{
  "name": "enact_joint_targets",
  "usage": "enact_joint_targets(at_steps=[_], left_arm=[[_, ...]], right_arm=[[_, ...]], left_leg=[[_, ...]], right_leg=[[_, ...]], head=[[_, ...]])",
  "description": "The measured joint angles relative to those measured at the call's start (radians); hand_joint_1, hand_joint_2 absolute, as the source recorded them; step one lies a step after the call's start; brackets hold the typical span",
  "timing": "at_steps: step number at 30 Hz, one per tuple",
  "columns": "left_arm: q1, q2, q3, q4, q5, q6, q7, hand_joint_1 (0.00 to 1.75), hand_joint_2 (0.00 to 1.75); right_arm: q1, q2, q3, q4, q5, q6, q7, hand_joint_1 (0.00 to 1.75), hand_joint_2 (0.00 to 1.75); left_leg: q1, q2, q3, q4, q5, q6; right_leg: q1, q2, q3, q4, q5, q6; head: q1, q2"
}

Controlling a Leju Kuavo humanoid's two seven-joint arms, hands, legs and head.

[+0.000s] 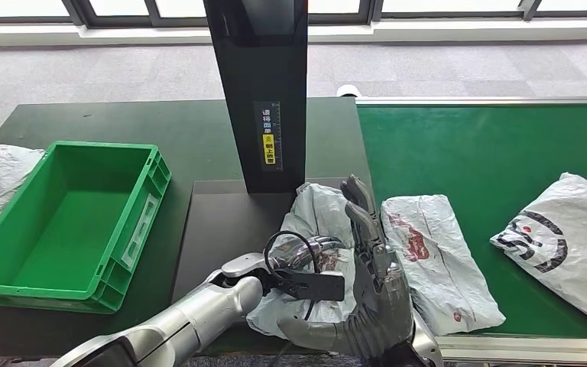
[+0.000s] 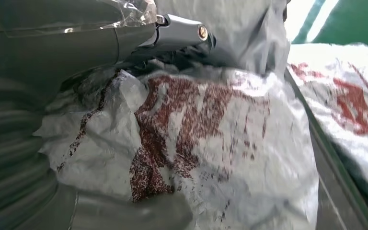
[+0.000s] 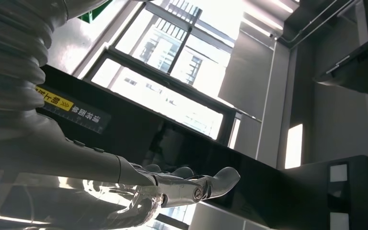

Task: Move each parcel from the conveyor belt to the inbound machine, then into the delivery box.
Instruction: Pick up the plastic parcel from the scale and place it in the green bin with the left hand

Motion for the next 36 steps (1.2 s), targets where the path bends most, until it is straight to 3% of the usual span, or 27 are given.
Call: enact_joint_targets(at_steps=[8,17,26,36], left_arm=[[0.035,0.011,0.089,-0.079,0.023,0.121,0.0,1.75,1.75],[0.085,0.032,0.153,-0.179,0.034,0.247,-0.064,1.75,1.75],[0.095,0.049,0.154,-0.187,0.095,0.299,-0.111,1.75,1.75],[0.104,0.061,0.154,-0.19,0.108,0.305,-0.118,1.75,1.75]], right_arm=[[0.005,0.002,-0.009,-0.001,0.002,-0.02,0.006,0.0,1.75],[-0.031,-0.013,-0.004,0.019,-0.069,-0.158,-0.033,0.0,1.75],[-0.129,-0.092,0.052,0.073,-0.229,-0.286,-0.078,0.0,1.75],[-0.169,-0.136,0.094,0.104,-0.255,-0.307,-0.09,0.0,1.75]], left_leg=[[0.0,0.0,-0.001,0.0,0.0,0.0],[0.0,0.0,-0.001,0.0,0.0,0.0],[0.0,0.0,-0.002,0.001,0.001,0.0],[0.0,-0.001,-0.002,0.001,0.001,0.0]], right_leg=[[0.0,0.0,0.0,0.0,0.0,0.0],[0.0,0.0,-0.001,0.0,0.0,0.0],[0.0,0.0,-0.001,0.0,0.001,0.001],[0.0,0.0,-0.002,0.0,0.001,0.001]], head=[[0.0,0.0],[0.0,0.0],[0.0,0.0],[0.0,0.0]])
